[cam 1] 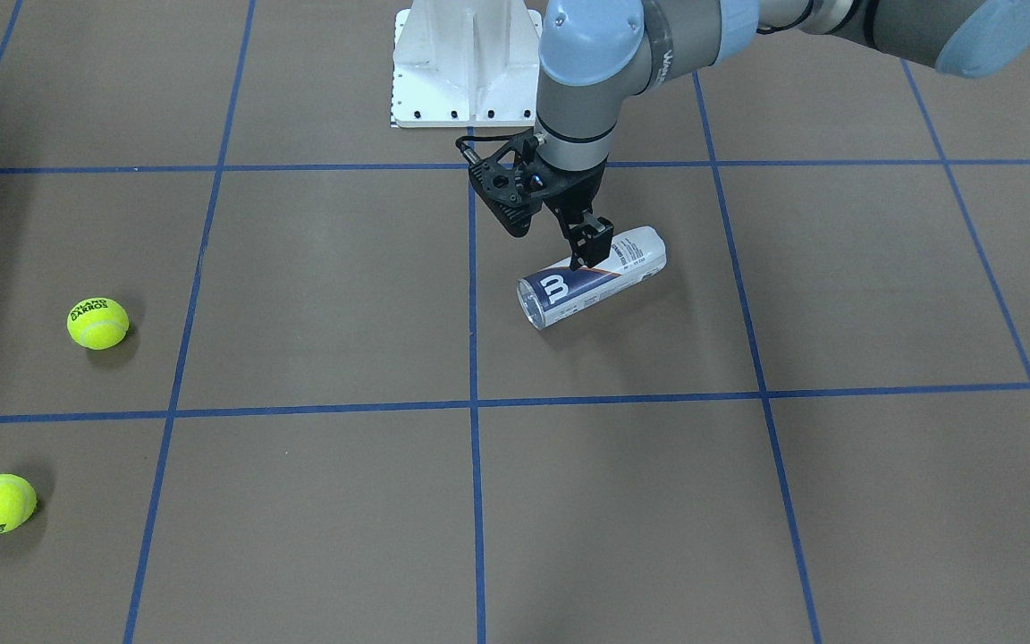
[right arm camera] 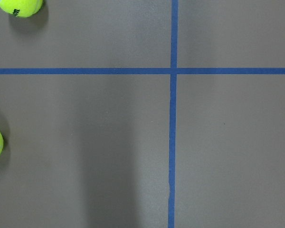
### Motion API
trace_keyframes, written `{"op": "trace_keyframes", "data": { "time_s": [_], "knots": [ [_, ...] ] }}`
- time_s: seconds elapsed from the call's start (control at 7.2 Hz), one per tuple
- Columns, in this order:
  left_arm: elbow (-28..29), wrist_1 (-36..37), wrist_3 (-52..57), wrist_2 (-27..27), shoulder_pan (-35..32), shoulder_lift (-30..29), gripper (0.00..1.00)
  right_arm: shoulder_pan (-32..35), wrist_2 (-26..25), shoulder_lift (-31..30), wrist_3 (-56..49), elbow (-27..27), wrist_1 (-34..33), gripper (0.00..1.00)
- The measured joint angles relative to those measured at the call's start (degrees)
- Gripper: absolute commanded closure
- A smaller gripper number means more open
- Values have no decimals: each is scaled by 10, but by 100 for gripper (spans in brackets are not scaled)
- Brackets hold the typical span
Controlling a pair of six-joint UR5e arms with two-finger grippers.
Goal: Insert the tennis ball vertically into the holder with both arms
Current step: 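Move the left gripper down over the lying Wilson can's open end, then close the left gripper on the Wilson can near its open end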
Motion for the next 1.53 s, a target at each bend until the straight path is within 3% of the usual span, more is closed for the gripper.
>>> {"op": "trace_keyframes", "data": {
  "time_s": [0.42,1.53],
  "knots": [
    [54,-43,-3,44,29,-9,1,0,-1,2,-1,-8,0,0],
    [100,-96,-1,90,36,-10,1,0,-1,5,-3,-20,0,0]
  ]
}}
